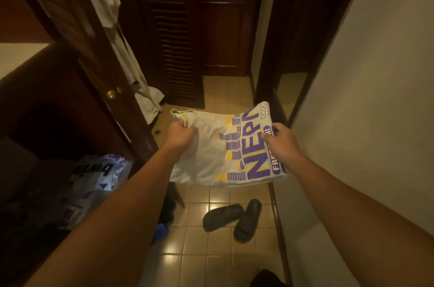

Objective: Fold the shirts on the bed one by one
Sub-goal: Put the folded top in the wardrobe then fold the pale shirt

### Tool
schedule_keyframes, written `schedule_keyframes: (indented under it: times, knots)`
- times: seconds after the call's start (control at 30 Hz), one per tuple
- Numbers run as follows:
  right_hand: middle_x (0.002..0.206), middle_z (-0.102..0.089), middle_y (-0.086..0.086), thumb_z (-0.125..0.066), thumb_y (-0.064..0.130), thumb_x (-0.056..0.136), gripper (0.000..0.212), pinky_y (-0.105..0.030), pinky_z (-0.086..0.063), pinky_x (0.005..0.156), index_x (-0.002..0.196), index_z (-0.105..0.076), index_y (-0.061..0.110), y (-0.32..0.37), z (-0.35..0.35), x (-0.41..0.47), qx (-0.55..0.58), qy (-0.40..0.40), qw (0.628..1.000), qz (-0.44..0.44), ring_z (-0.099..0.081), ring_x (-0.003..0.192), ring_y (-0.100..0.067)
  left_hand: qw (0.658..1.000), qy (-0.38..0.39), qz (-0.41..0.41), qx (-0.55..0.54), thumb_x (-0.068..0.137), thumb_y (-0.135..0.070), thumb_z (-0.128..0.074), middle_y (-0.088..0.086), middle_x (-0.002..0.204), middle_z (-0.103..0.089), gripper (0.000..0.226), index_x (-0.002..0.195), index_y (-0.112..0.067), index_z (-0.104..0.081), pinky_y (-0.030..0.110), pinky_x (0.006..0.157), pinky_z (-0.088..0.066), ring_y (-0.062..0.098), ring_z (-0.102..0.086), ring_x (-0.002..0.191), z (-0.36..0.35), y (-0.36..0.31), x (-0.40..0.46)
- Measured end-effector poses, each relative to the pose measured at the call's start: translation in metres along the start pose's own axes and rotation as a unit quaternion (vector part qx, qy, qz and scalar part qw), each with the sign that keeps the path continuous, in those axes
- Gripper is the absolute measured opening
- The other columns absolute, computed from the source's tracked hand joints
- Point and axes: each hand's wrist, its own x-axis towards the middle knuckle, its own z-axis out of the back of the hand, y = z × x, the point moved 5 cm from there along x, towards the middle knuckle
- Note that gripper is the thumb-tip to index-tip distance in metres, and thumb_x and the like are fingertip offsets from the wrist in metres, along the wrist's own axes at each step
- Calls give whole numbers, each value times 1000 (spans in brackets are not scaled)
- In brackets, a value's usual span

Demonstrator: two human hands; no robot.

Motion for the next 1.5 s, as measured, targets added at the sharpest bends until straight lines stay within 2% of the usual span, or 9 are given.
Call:
schedule_keyframes:
  times: [0.1,0.27,0.57,0.7,0.9,1.1,1.2,1.3,1.5]
  knots:
    - [111,-70,-1,-64,32,98,35,-28,-57,58,129,-54,19,8,3,35,7,5,1000,-5,-73,83,-16,1000,-1,5,-6,95,-6,-56,7,101,-67,22,113,-7,-68,30,81,-47,27,-63,101,-15,-11,37]
    - [108,-70,-1,-62,30,100,32,-31,-59,60,128,-52,19,15,10,108,7,22,999,-23,-73,83,-17,1000,-1,23,6,98,-10,-54,1,84,-61,16,106,-10,-67,11,40,-37,12,-53,71,-46,-32,92]
    - [119,-66,-4,-64,30,98,41,-46,-62,82,135,-49,20,42,11,244,7,50,998,-32,-72,93,-21,998,-29,58,-22,88,-9,-56,5,79,-65,15,93,-11,-70,24,60,-43,20,-58,71,-86,-57,195]
    - [124,-62,-3,-71,19,92,55,-40,-60,81,141,-45,20,62,-6,297,-11,89,996,-17,-68,102,-21,995,-53,67,-55,82,-5,-56,4,69,-61,12,79,-11,-67,30,63,-47,22,-59,69,-93,-59,254]
    - [125,-61,-4,-69,14,94,57,-26,-54,64,143,-42,18,100,-42,392,-31,97,995,9,-64,98,-17,992,-83,79,-59,89,-7,-58,4,78,-64,10,92,-11,-67,27,65,-47,21,-60,75,-87,-68,353]
    - [112,-60,3,-68,16,95,56,-31,-58,68,144,-41,20,171,-107,503,-52,124,991,23,-68,93,-16,992,-102,71,-26,78,-30,-58,11,111,-68,42,115,-11,-64,43,96,-51,33,-62,104,-43,-78,488]
    - [111,-63,4,-67,18,96,53,-30,-60,66,143,-43,21,218,-150,546,-68,152,984,60,-70,90,-13,991,-108,80,-27,94,-19,-58,10,123,-64,38,130,-9,-58,35,94,-46,33,-59,115,-9,-81,544]
    - [116,-65,1,-65,18,97,51,-33,-62,70,143,-44,22,260,-191,579,-72,176,977,99,-71,90,-13,986,-133,103,-8,97,-29,-55,10,145,-54,56,151,-14,-43,44,110,-43,34,-51,130,30,-78,584]
    - [120,-67,1,-65,22,97,45,-43,-62,80,139,-49,24,337,-272,630,-79,240,953,170,-70,97,-17,959,-266,93,-32,98,-28,-58,10,121,-67,33,127,-14,-62,45,99,-51,34,-62,112,104,-82,625]
